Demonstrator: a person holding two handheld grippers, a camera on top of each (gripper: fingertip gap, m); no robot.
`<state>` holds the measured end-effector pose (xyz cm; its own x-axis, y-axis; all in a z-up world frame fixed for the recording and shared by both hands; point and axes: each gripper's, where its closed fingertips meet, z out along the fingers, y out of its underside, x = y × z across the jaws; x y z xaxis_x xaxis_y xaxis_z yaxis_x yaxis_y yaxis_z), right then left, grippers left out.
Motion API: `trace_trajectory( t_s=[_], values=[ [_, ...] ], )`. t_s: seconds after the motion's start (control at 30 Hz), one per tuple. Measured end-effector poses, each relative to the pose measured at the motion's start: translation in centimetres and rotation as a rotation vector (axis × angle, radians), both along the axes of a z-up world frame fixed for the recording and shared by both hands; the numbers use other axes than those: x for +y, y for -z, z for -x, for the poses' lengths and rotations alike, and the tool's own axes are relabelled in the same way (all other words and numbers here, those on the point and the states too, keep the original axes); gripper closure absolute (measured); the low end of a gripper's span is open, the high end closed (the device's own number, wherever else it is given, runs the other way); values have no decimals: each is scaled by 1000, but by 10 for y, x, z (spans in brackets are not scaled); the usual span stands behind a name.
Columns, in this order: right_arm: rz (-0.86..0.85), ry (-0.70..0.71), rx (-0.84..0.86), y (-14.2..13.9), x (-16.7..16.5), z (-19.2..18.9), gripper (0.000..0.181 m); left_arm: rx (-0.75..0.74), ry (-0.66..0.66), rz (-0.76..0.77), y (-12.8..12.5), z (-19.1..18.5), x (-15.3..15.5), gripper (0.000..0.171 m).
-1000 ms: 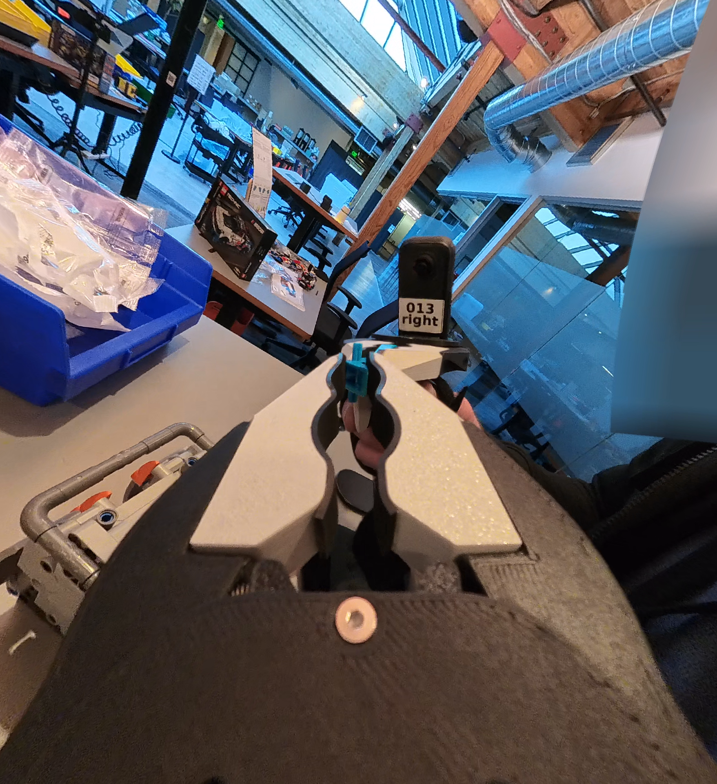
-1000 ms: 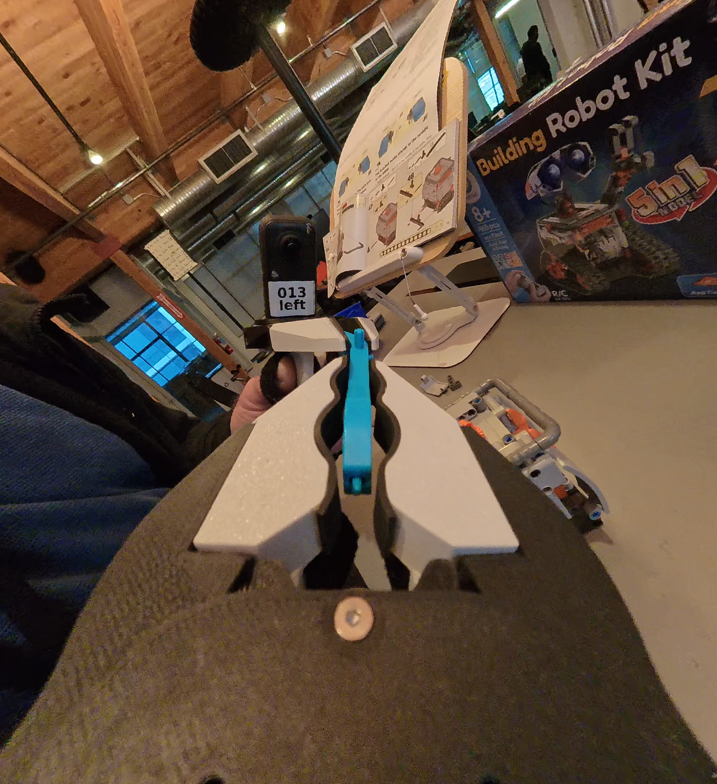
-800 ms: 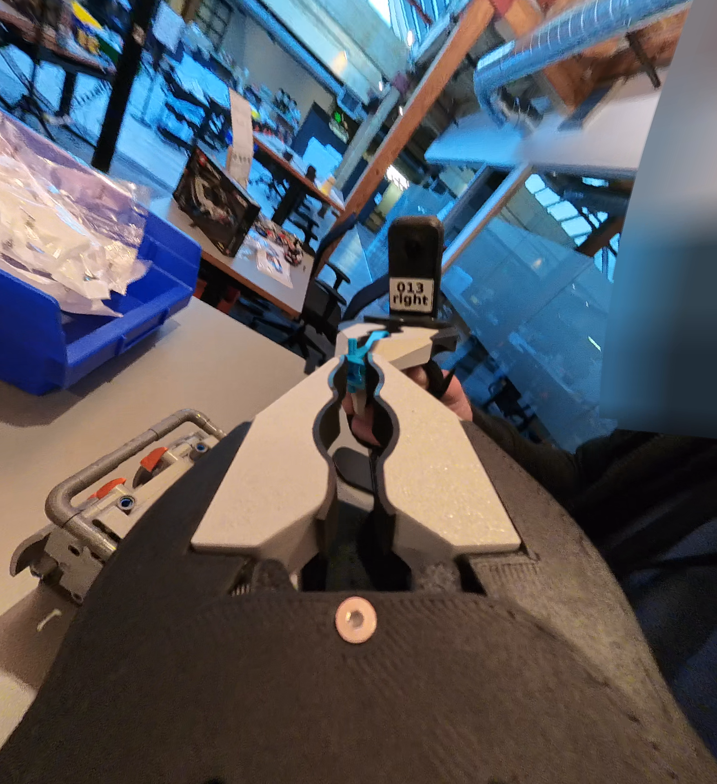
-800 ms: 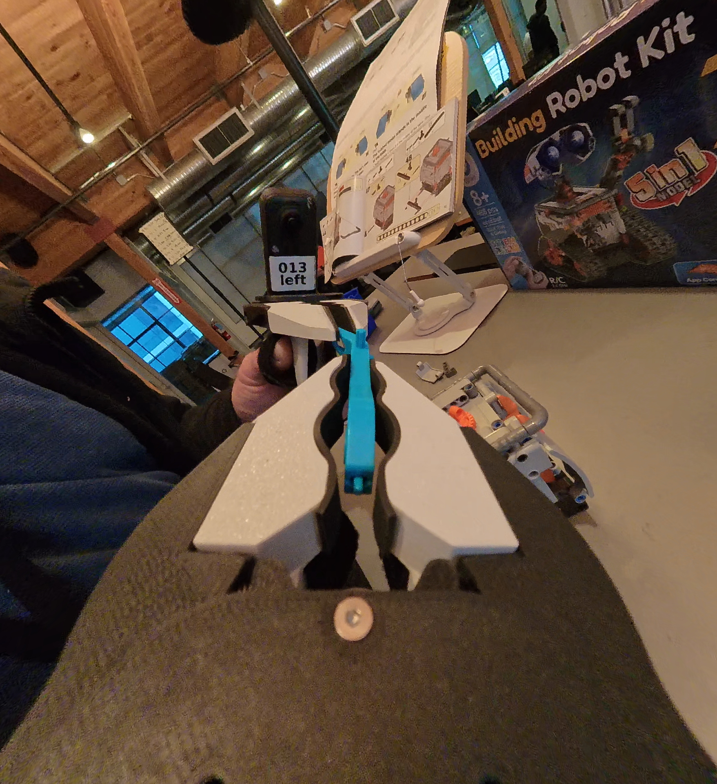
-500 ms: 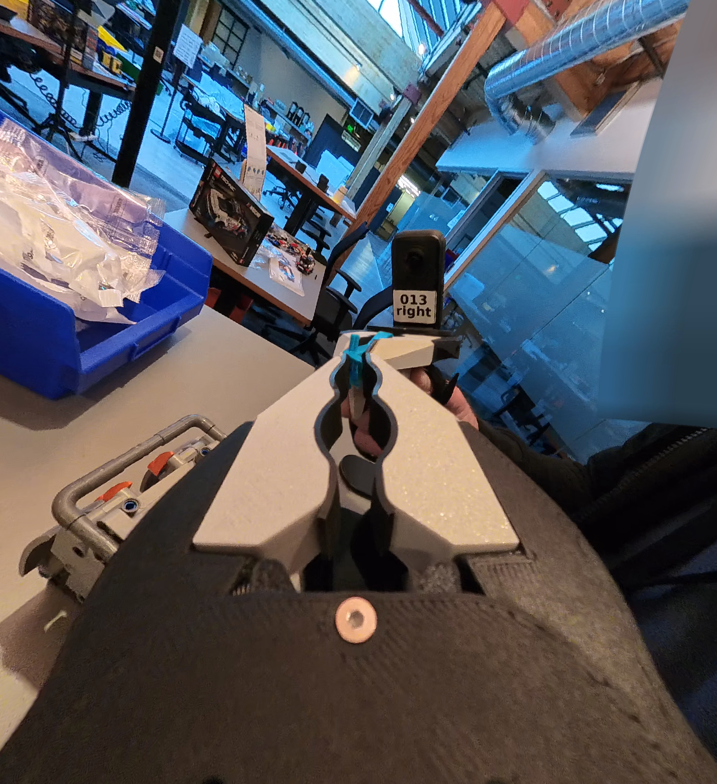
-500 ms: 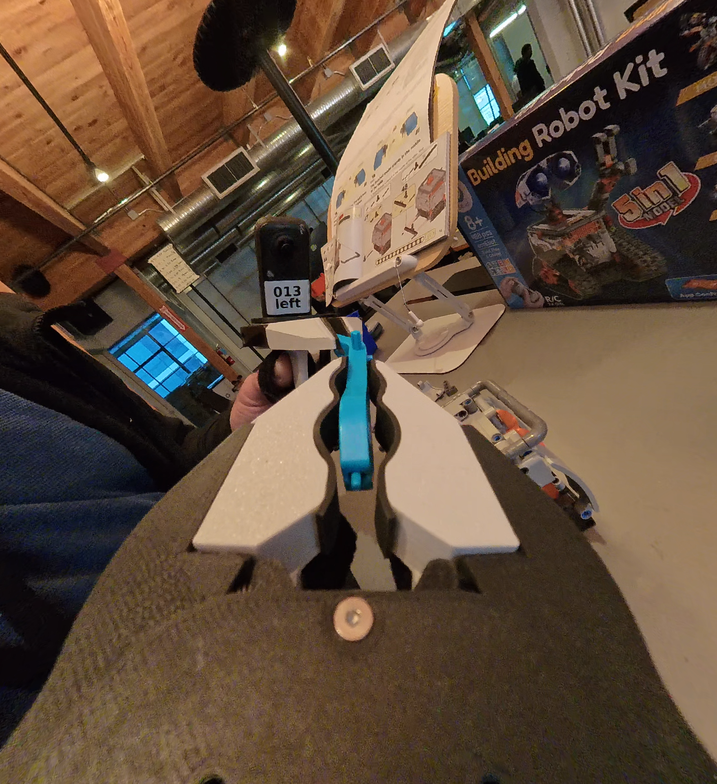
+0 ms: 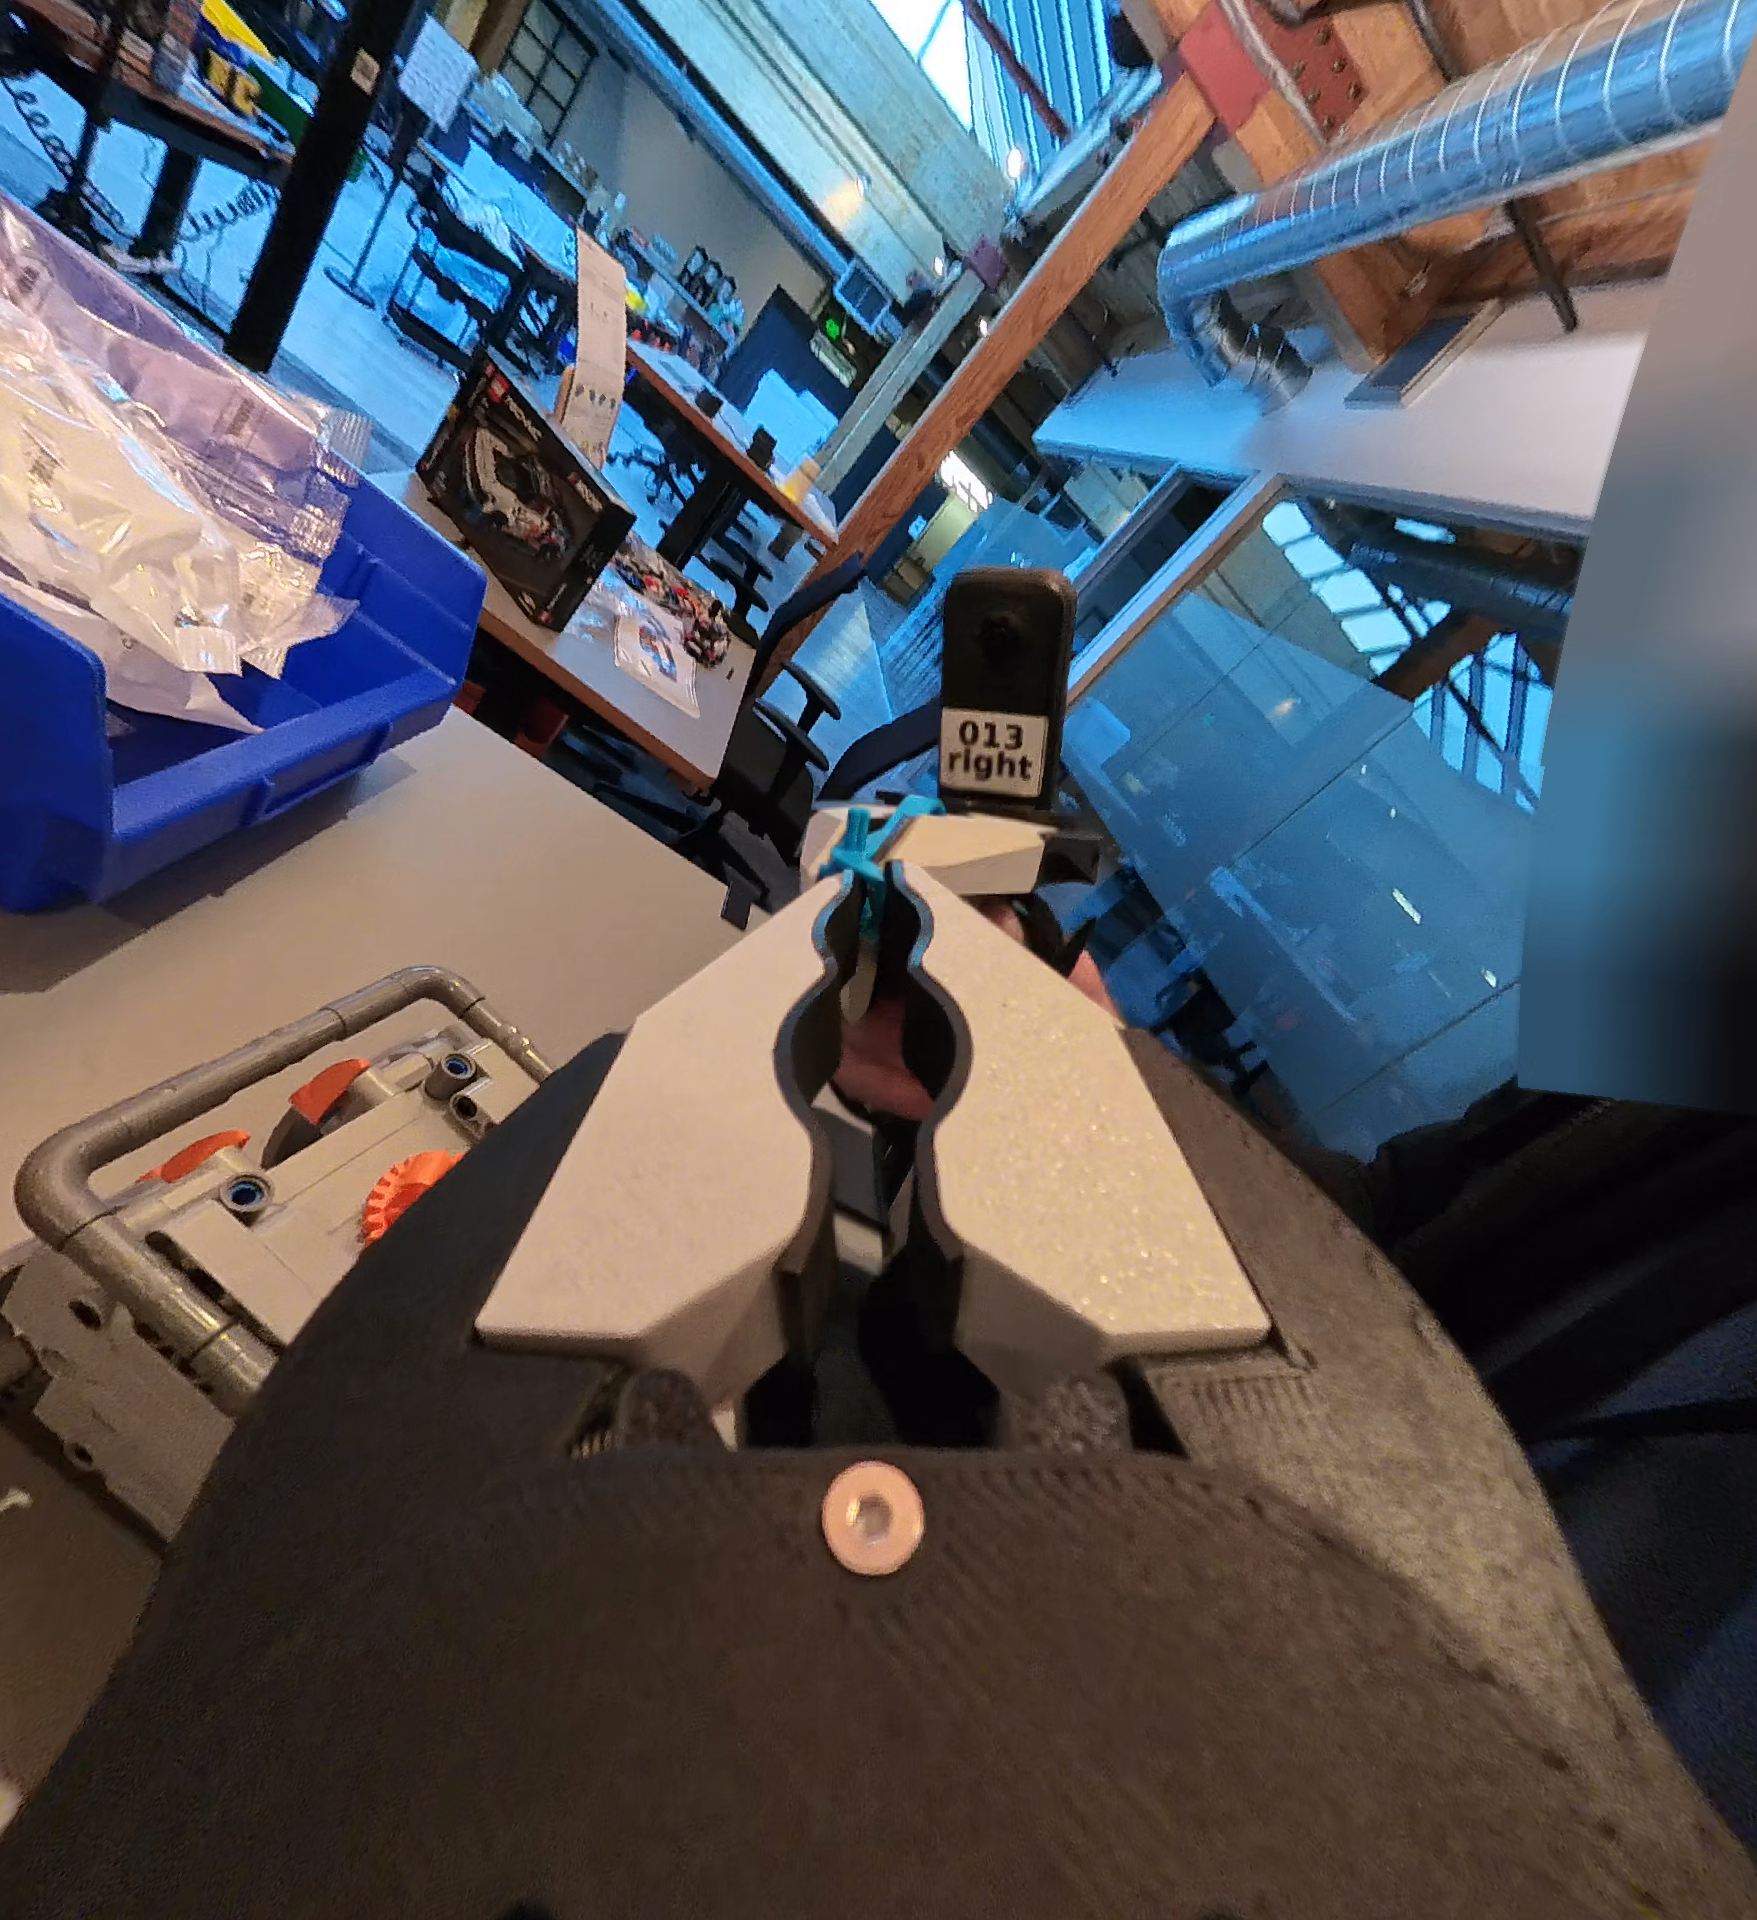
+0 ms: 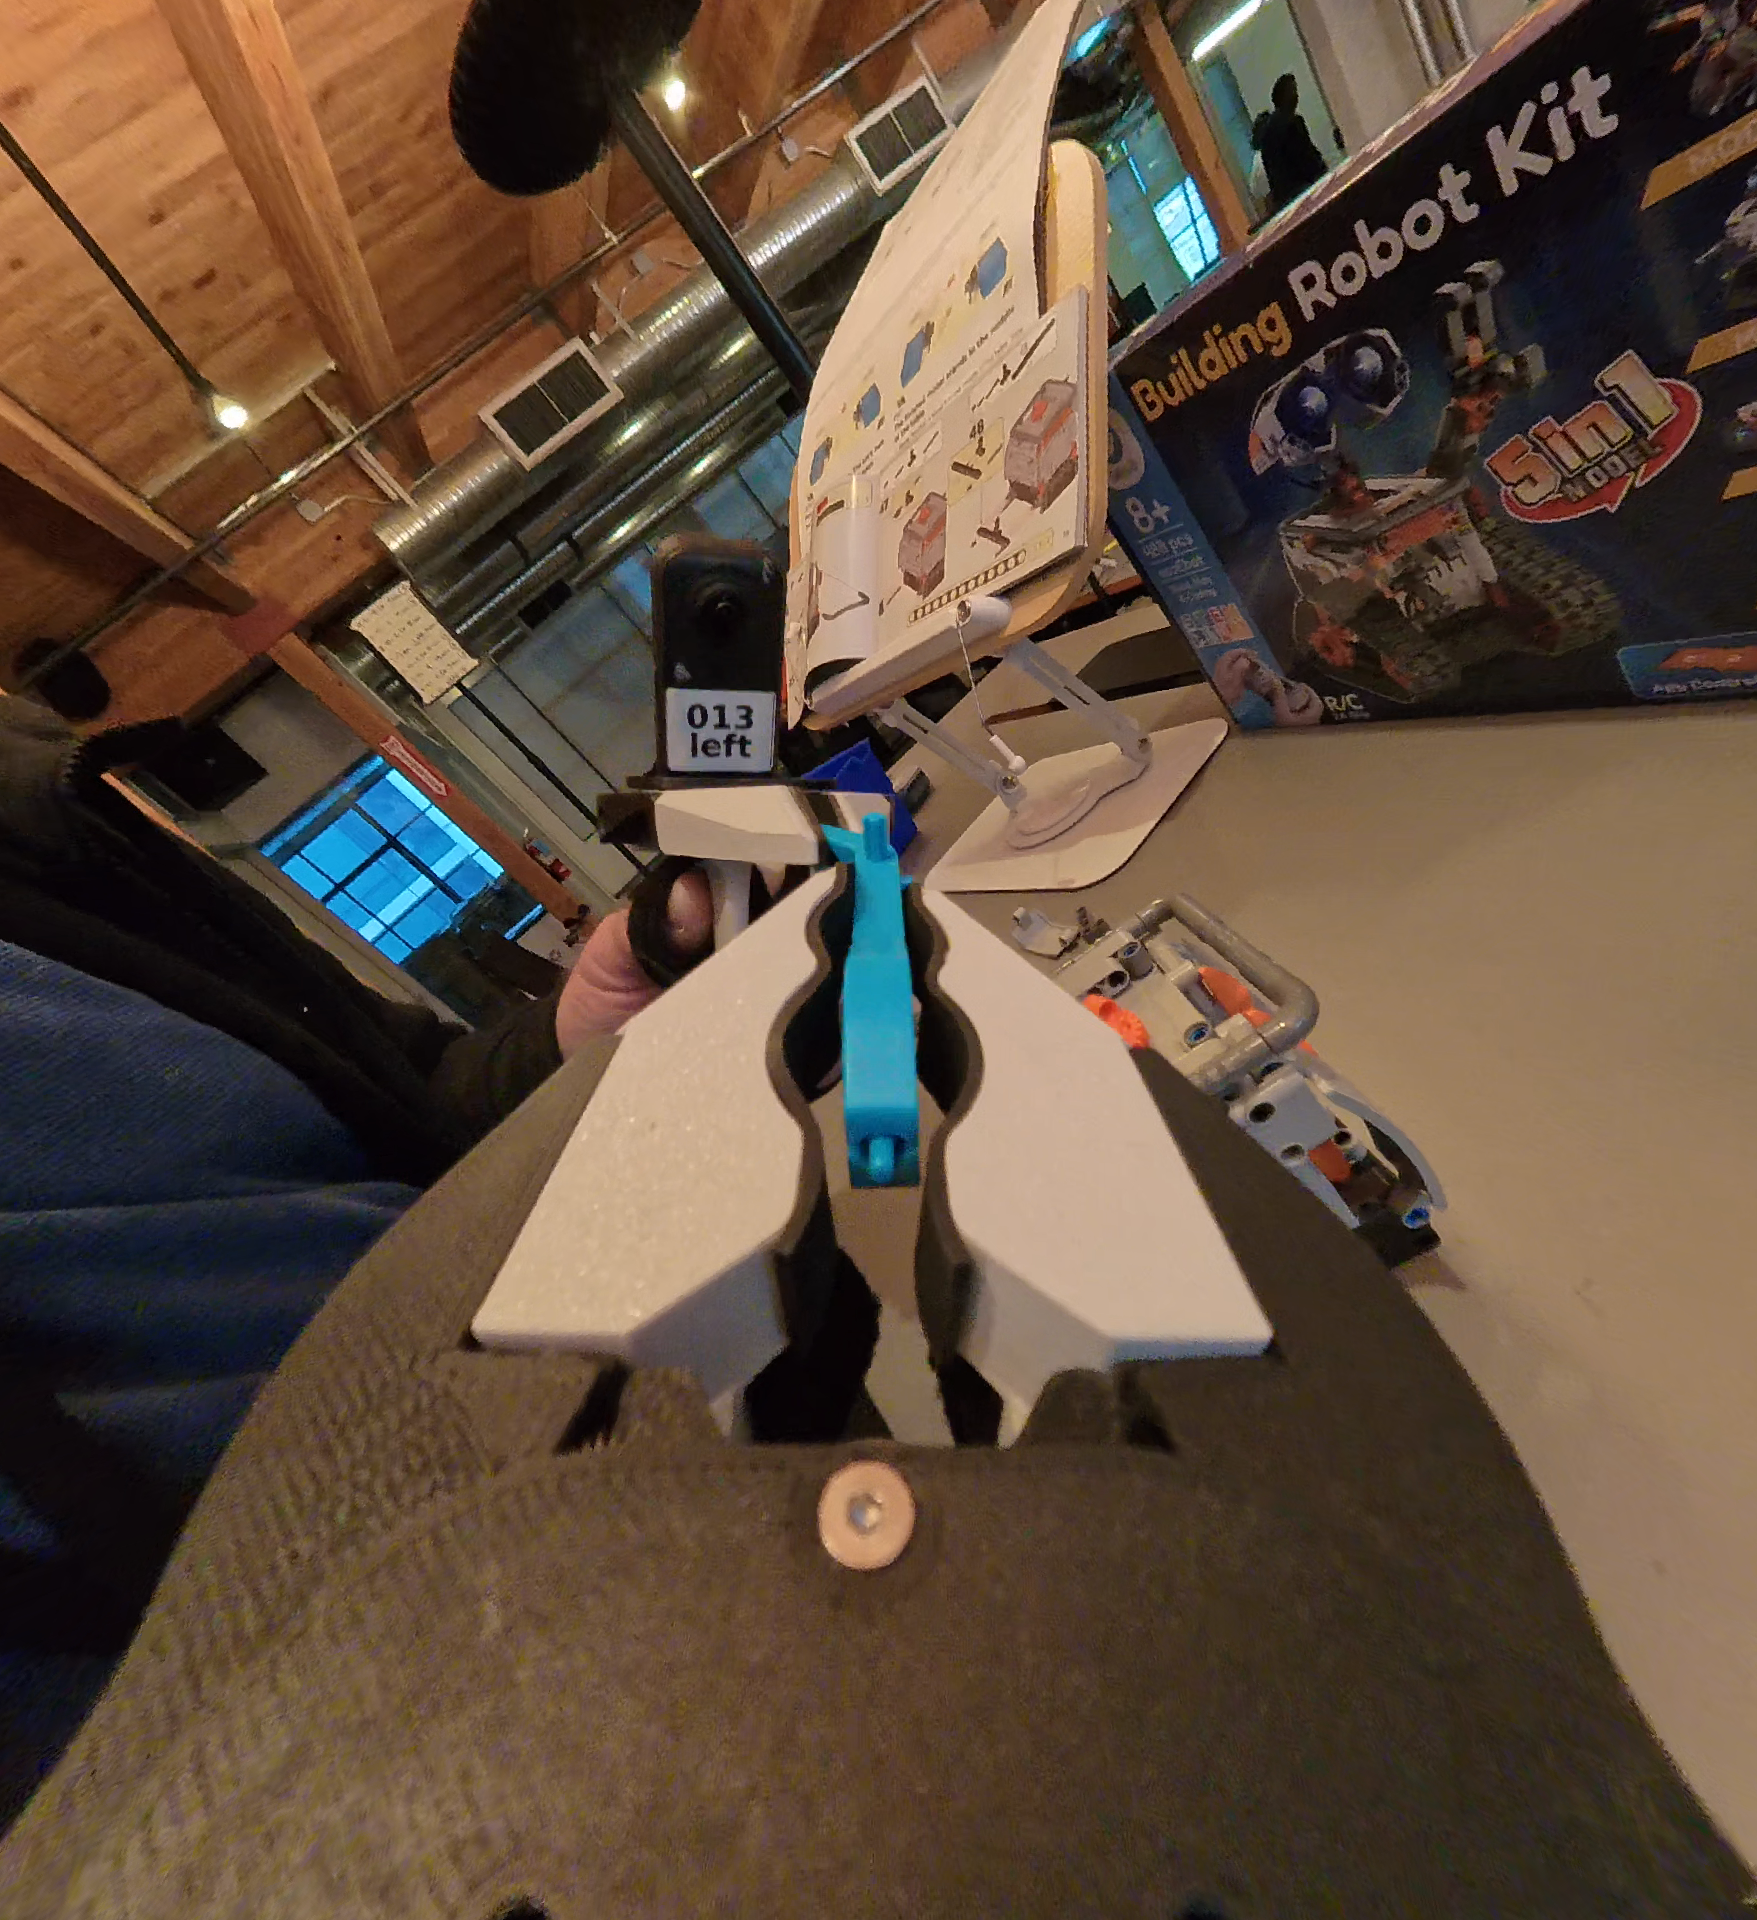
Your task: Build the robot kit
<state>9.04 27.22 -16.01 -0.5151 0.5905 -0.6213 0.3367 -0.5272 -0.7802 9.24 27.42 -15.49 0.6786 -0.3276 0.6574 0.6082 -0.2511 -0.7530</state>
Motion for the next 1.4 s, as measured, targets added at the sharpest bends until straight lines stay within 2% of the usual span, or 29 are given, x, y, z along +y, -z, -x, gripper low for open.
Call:
trace_trajectory(
  t_s=[0.07,0.17,0.2,0.23,0.27,0.33,0.4,0.47,0.6,0.67,0.83,1.07,1.4],
  values=[
    [-8,-7,-29,4,0,-2,176,86,29,9,1,1,-2,171],
    [-52,2,-118,20,8,-8,176,271,129,51,5,4,-9,130],
    [-52,2,-156,26,11,-11,177,356,146,99,14,10,-10,117],
    [-50,8,-194,33,15,-13,177,440,175,116,22,14,-11,115],
    [-67,11,-247,43,17,-15,177,534,190,157,33,21,-11,105],
    [-113,22,-328,62,21,-20,177,693,250,269,58,29,-11,79],
    [-88,10,-385,73,20,-24,177,798,308,318,74,31,-10,69],
    [-78,7,-445,85,18,-26,177,866,364,399,93,33,-10,51],
    [-66,14,-502,99,15,-24,177,901,407,516,123,37,-11,50],
    [-61,19,-515,101,16,-22,177,843,401,519,127,33,-11,53],
    [-48,17,-563,103,25,-19,177,787,282,554,127,31,-9,54],
    [-38,-69,-651,104,37,-21,177,750,108,564,126,22,-4,54],
    [18,-145,-737,102,42,-25,178,740,8,533,125,19,0,54]
  ],
)
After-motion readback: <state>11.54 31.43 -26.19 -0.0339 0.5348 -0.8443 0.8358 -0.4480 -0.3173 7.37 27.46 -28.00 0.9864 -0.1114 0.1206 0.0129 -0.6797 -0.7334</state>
